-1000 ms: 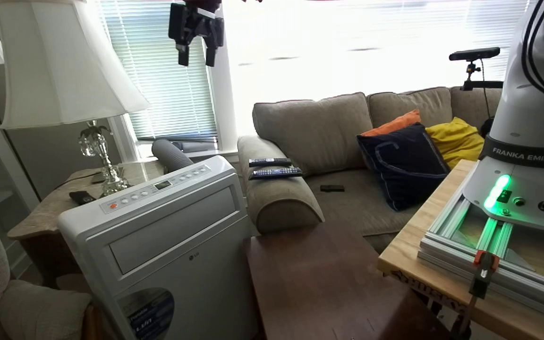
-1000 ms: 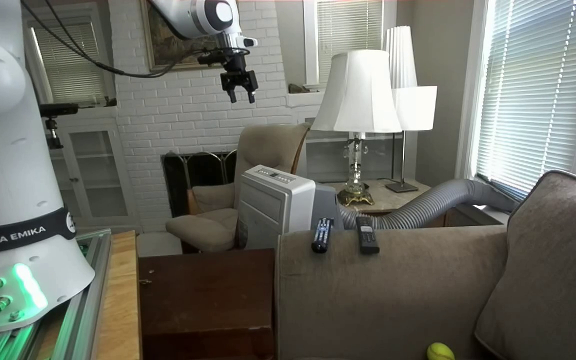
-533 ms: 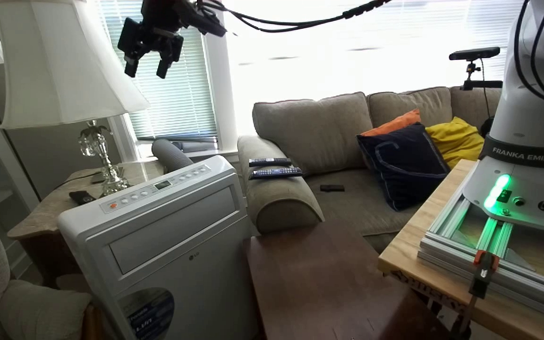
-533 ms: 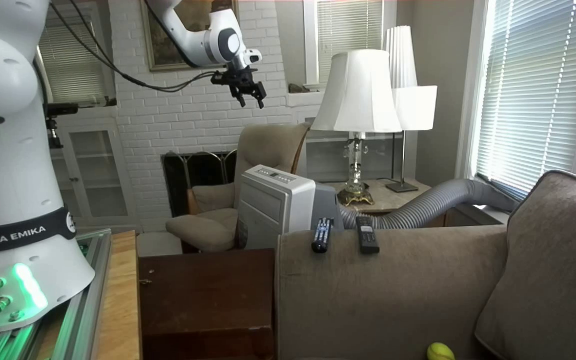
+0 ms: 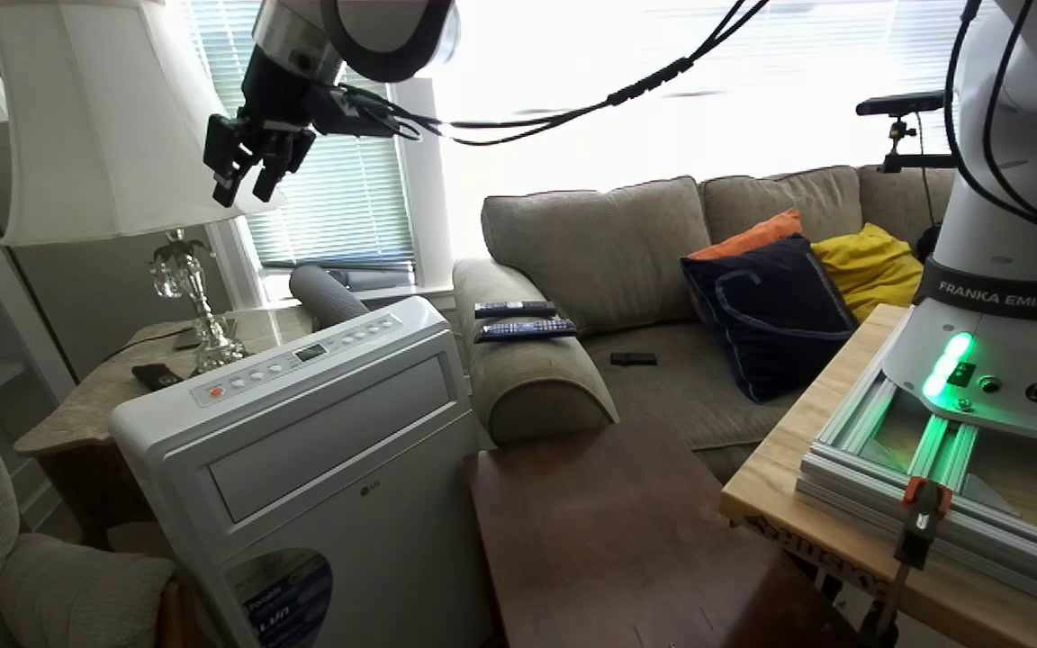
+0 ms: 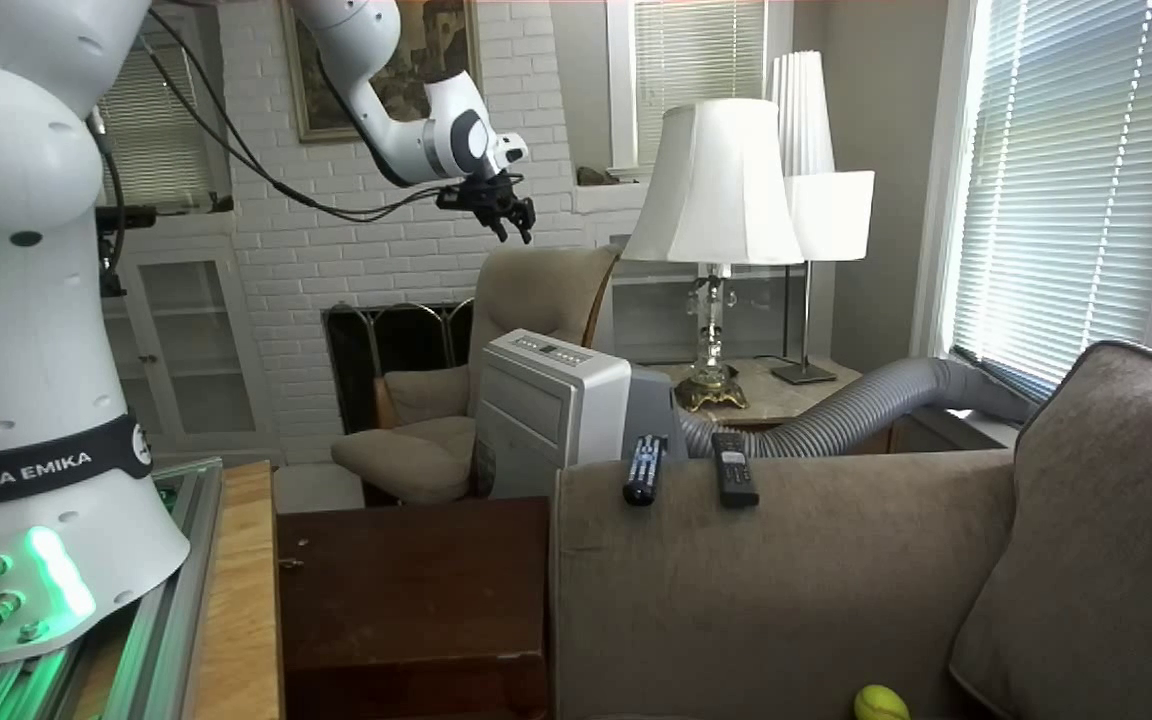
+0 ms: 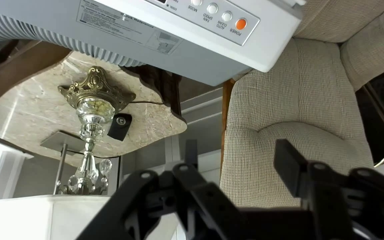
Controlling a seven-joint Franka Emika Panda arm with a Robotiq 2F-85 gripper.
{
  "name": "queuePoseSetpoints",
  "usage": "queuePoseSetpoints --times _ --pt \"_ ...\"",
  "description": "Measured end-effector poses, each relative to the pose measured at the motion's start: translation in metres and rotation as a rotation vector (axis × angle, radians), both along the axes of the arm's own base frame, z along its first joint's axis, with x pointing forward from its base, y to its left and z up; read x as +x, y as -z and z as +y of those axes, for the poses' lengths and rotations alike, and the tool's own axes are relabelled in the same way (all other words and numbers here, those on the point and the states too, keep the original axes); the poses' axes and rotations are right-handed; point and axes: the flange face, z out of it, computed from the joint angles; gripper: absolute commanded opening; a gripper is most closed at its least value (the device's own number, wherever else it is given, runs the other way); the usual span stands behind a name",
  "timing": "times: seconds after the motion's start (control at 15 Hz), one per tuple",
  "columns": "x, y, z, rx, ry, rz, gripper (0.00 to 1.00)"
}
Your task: Press the orange button on the heater
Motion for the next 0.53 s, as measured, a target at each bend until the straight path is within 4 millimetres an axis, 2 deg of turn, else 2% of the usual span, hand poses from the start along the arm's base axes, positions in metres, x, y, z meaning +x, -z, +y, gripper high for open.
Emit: queuePoseSetpoints --times 0.27,0.33,0.4,0.53 --pt "0.001 0.031 0.019 -0.035 -0.027 -0.029 0.05" --pt "0.001 0.037 0.023 -0.04 -0.032 -0.036 0.01" --pt "0.001 0.044 0.028 -0.046 -0.036 -0.042 0.15" --pt "0.003 0.05 0.035 -0.055 -0.041 -0.054 0.02"
